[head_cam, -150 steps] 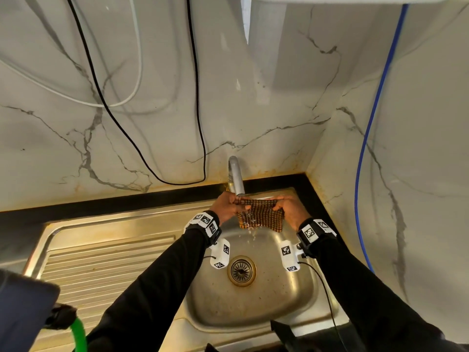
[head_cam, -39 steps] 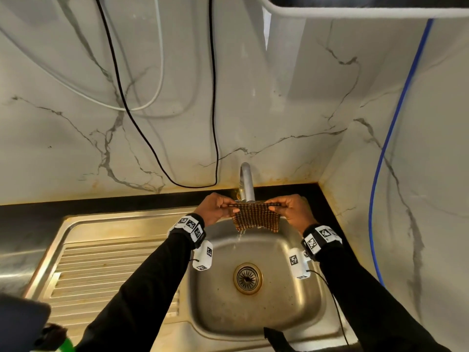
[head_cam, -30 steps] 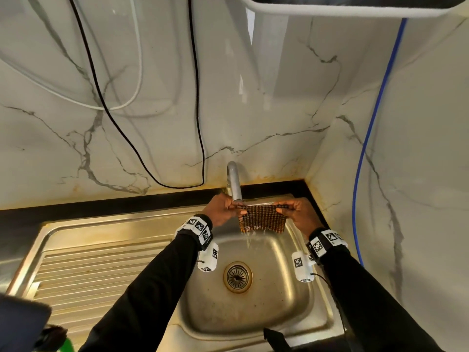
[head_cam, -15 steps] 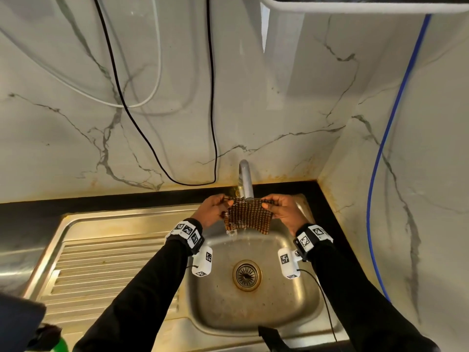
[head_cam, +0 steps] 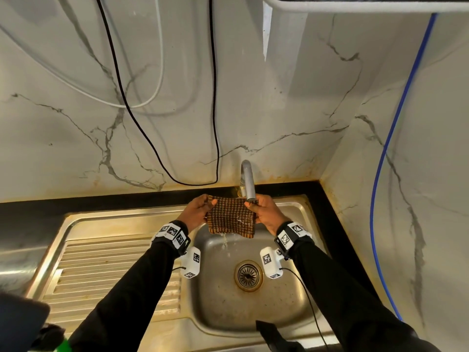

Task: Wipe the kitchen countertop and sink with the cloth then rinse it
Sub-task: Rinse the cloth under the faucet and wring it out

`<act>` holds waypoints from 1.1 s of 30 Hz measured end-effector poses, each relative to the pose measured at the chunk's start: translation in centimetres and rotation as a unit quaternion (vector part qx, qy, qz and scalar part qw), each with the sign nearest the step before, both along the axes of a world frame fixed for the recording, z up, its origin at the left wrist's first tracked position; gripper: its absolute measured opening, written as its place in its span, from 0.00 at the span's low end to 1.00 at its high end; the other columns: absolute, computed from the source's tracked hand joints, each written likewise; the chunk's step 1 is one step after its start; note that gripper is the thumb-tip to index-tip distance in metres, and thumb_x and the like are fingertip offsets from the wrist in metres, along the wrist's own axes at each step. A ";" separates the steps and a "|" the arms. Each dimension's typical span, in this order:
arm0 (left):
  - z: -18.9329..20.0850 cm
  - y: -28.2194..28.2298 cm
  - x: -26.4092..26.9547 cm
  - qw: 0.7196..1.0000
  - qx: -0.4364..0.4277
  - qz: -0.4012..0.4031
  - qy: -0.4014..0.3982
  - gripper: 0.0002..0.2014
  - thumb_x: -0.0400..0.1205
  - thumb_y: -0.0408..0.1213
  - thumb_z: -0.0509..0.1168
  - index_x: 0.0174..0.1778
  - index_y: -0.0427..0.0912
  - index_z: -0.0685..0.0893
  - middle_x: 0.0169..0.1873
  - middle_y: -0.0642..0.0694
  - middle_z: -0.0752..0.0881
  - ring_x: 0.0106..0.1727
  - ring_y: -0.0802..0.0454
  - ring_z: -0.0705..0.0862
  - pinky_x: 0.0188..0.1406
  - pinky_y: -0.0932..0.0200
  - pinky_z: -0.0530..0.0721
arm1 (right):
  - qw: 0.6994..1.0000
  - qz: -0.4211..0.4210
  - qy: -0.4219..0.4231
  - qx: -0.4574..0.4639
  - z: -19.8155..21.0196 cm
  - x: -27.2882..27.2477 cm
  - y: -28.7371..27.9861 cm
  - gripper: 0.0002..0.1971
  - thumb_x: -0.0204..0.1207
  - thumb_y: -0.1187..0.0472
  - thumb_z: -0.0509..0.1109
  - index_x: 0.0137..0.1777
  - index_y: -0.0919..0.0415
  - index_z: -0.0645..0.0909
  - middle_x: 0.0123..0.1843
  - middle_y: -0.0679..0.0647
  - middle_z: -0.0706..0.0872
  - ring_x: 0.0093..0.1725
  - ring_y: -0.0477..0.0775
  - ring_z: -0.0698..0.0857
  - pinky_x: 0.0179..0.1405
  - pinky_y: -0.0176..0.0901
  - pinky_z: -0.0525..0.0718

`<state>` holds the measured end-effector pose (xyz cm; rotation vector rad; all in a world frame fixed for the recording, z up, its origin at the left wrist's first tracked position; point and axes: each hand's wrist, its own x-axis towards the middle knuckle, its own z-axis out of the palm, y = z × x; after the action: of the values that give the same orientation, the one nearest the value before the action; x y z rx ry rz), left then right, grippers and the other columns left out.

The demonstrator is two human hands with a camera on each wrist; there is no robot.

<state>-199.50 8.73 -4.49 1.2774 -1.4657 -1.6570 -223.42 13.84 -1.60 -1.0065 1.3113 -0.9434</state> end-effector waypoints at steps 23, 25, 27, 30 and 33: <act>1.8 0.7 -8.7 0.997 0.010 -0.044 -0.066 0.07 0.92 0.37 0.59 0.55 0.41 0.82 0.50 0.40 0.88 0.52 0.45 0.90 0.46 0.51 0.92 | 0.997 -0.066 0.031 0.029 1.0 -7.8 2.0 0.14 0.80 0.75 0.71 0.65 0.74 0.82 0.62 0.69 0.89 0.63 0.67 0.88 0.67 0.68 0.85; 1.7 0.3 -9.1 0.997 0.034 -0.040 -0.061 0.07 0.91 0.35 0.59 0.57 0.38 0.81 0.52 0.39 0.88 0.54 0.43 0.90 0.51 0.47 0.92 | 0.998 -0.036 0.033 0.025 0.9 -8.6 2.5 0.21 0.72 0.77 0.77 0.66 0.73 0.83 0.60 0.67 0.91 0.62 0.63 0.90 0.65 0.66 0.87; 1.5 0.2 -9.4 0.996 0.050 -0.048 -0.057 0.06 0.91 0.33 0.59 0.57 0.38 0.81 0.52 0.39 0.88 0.52 0.44 0.90 0.52 0.45 0.92 | 0.998 -0.023 0.059 0.012 0.7 -9.1 2.8 0.25 0.68 0.81 0.78 0.66 0.72 0.84 0.58 0.64 0.92 0.60 0.59 0.92 0.62 0.63 0.89; 1.2 0.5 -9.2 0.994 0.046 -0.059 -0.077 0.06 0.90 0.35 0.62 0.58 0.41 0.84 0.53 0.38 0.90 0.56 0.40 0.91 0.60 0.37 0.90 | 0.996 -0.043 0.078 -0.005 0.4 -9.0 3.0 0.22 0.69 0.82 0.76 0.64 0.71 0.85 0.56 0.62 0.93 0.58 0.57 0.93 0.61 0.61 0.90; 1.0 0.9 -9.0 0.991 0.039 -0.055 -0.113 0.08 0.90 0.37 0.65 0.62 0.45 0.85 0.55 0.35 0.90 0.56 0.34 0.91 0.58 0.36 0.90 | 0.989 -0.069 0.127 -0.017 0.0 -8.7 2.9 0.17 0.68 0.80 0.78 0.56 0.68 0.90 0.51 0.59 0.94 0.54 0.56 0.93 0.61 0.57 0.90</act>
<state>-208.51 9.66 -3.50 1.4918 -1.6450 -1.6991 -232.12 16.72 -1.63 -1.1012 1.5976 -0.9675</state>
